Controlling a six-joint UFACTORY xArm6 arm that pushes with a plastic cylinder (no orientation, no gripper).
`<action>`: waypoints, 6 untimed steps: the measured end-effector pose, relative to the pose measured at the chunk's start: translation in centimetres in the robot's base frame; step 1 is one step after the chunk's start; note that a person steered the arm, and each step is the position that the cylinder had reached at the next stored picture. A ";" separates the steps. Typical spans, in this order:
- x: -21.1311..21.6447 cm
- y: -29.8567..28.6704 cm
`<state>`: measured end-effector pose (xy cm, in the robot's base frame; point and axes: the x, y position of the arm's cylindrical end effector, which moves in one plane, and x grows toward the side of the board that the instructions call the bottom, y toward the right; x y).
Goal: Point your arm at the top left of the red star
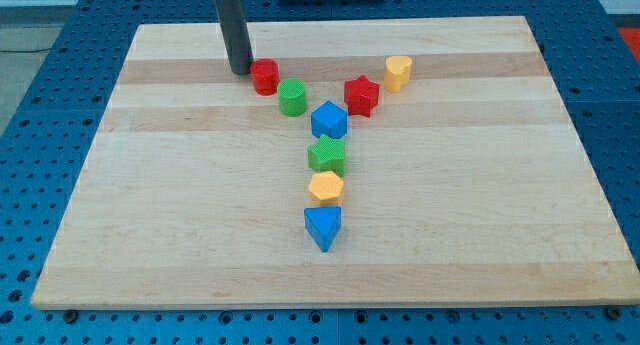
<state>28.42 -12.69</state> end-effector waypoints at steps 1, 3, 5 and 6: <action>-0.8 3.4; -0.4 9.0; 2.0 13.4; 3.5 16.3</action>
